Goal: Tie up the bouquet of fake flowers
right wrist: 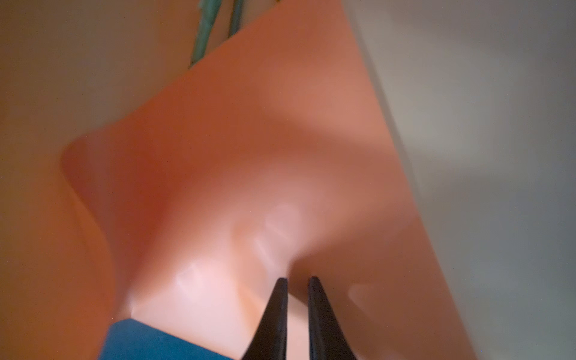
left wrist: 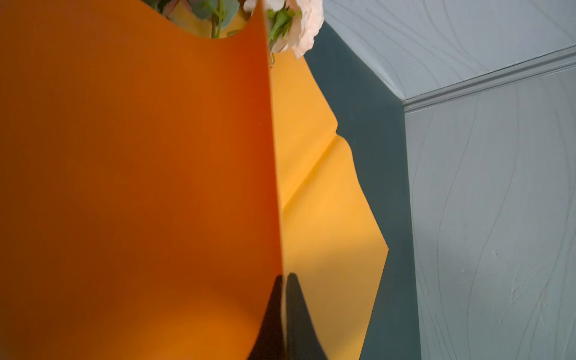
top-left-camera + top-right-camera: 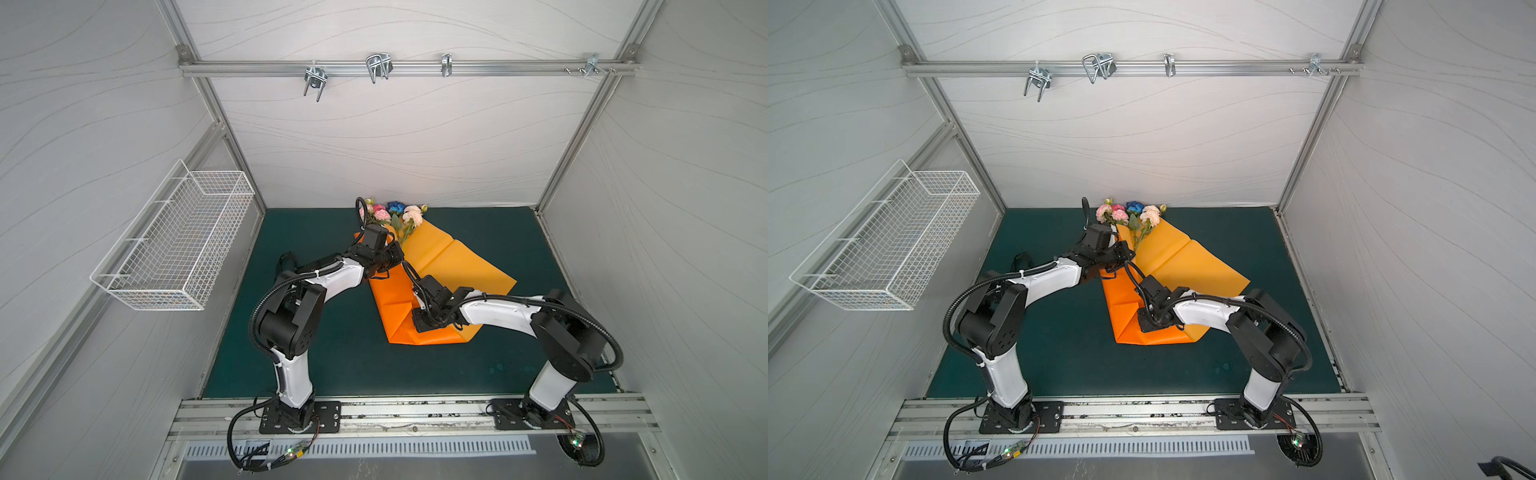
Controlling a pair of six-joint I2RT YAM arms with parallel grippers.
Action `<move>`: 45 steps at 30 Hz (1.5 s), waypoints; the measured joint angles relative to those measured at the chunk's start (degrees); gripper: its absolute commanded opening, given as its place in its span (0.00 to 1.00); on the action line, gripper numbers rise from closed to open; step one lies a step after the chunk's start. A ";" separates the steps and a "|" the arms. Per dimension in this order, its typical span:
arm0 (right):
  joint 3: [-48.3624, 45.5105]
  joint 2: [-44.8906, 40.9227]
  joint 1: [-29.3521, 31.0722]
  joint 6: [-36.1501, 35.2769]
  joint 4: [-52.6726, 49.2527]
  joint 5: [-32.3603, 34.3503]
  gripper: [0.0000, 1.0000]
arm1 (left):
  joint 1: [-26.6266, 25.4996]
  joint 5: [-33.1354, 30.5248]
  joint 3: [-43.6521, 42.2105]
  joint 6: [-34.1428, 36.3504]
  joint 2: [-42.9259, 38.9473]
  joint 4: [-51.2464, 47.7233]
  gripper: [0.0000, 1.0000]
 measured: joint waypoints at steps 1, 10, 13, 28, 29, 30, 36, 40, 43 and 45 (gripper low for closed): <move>-0.35 -0.46 0.00 0.02 -0.15 0.55 0.17 | -0.15 0.31 0.02 0.02 0.50 -0.02 0.00; -2.05 -6.21 -0.02 0.02 -2.38 6.10 0.18 | -0.90 2.71 2.75 0.98 4.63 -0.17 0.00; -2.38 -8.46 -0.02 0.00 -3.02 7.67 0.18 | -1.20 3.04 3.63 1.31 5.86 -0.13 0.00; -1.57 -12.13 4.85 -2.82 -4.11 10.54 0.28 | -2.97 5.88 6.82 1.55 13.79 0.07 0.00; -0.68 -11.54 5.60 -3.26 -4.22 10.69 0.28 | -2.97 6.01 6.91 1.55 14.14 0.07 0.00; 0.24 -10.86 6.12 -3.67 -4.17 10.80 0.28 | -2.97 6.10 6.99 1.55 14.34 0.04 0.00; 4.24 -4.28 7.26 -6.40 -2.45 10.34 0.28 | -3.04 7.17 7.54 1.49 15.69 0.59 0.00; 5.16 -0.09 7.23 -7.89 -2.03 10.36 0.28 | -3.06 8.61 7.72 1.38 16.48 1.03 0.00; 5.16 0.98 7.23 -8.52 -2.01 10.38 0.28 | -3.06 9.79 7.89 1.33 16.96 1.55 0.00; 5.16 1.01 7.26 -8.76 -2.01 10.38 0.28 | -3.06 10.43 8.26 1.33 17.20 1.60 0.00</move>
